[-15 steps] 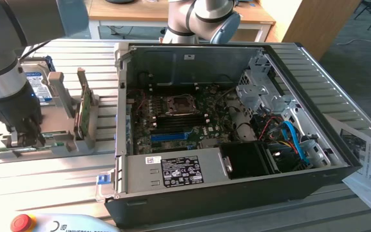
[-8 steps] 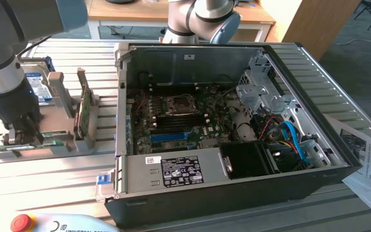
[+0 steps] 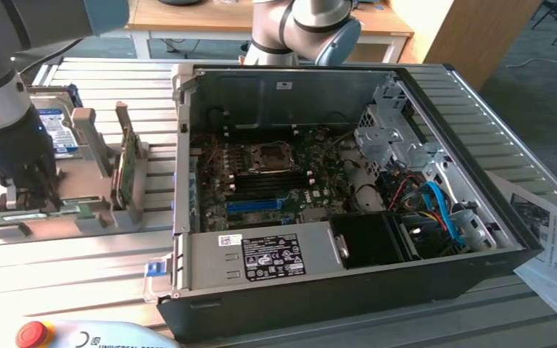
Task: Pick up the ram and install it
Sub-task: 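Pick up the ram and move it above insertion slot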
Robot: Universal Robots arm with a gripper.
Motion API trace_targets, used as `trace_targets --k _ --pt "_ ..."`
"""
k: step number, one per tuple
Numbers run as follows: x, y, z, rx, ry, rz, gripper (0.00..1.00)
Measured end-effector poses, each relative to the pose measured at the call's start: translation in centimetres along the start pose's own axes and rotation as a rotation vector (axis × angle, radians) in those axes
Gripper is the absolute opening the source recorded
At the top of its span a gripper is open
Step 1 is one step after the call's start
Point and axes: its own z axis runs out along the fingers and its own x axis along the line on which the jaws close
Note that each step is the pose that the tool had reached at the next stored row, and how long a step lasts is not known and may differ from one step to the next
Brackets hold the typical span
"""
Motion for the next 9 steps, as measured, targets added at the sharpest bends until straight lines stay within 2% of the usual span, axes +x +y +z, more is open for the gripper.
trace_targets --k 9 --pt "0.0 0.09 -1.69 -0.0024 0.0023 0.0 0.12"
